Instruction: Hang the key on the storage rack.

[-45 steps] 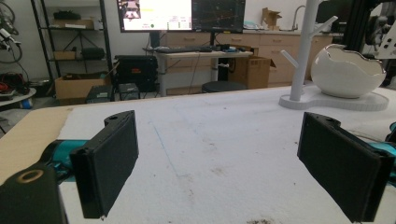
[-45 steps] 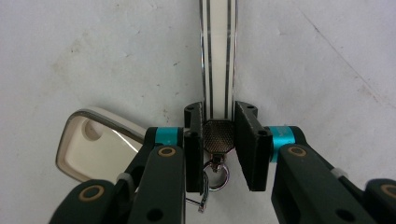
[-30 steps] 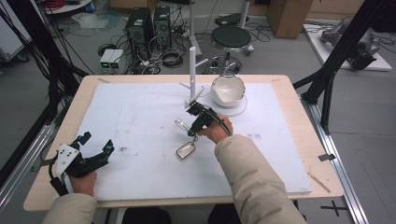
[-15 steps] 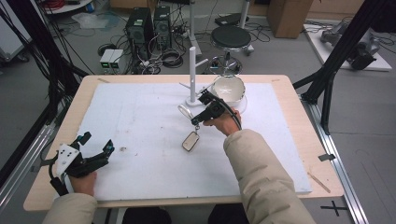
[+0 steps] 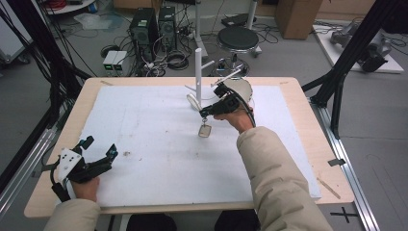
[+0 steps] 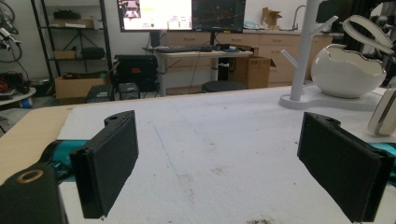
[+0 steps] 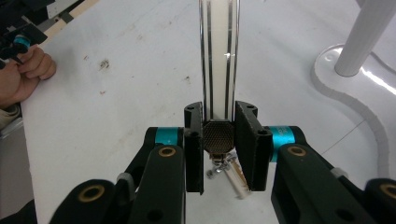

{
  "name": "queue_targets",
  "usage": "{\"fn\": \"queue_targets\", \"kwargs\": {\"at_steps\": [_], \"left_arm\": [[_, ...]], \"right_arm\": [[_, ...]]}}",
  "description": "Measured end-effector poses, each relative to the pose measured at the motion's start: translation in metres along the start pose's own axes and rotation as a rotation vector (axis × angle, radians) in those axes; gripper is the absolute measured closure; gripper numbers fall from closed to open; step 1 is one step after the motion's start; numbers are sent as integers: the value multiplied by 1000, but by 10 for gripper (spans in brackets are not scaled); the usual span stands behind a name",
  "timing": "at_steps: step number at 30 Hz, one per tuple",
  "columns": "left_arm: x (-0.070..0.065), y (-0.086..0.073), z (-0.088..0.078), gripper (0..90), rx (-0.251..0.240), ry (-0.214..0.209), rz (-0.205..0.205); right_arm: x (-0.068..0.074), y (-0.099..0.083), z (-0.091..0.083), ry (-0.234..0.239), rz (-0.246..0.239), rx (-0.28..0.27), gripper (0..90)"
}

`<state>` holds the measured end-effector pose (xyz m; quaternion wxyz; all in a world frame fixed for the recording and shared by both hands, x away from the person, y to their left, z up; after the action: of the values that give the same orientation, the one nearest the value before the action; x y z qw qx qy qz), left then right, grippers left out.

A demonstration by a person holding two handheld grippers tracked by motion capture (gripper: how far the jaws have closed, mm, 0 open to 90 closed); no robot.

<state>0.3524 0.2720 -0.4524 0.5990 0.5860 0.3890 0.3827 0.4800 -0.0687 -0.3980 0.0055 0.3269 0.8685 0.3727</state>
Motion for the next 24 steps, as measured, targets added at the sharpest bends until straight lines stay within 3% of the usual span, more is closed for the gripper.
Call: {"fn": "queue_targets", "kwargs": {"at_steps": [4,10,16,24], "left_arm": [[0,0,0,129,3,-2,0],[0,0,0,129,0,-2,0],[0,0,0,129,-1,-1,0],[0,0,0,129,-1,-1,1]], "right_arm": [[-3,5,-4,18,2,-52,744],[-7,16,-9,28,8,-82,744],[-13,25,-13,42,39,-133,744],[-22,26,-11,40,72,-151,744]]}}
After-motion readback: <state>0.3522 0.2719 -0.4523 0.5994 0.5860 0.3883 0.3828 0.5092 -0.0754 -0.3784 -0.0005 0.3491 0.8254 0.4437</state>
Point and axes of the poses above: each handheld gripper's, and its own axes: z roughly forward along the jaws, y roughly out of its top, x roughly to its left, the point moved 9 cm from there along z, roughly forward along the jaws, and after that the axes turned 5 degrees about -y, right-handed, at the moved point
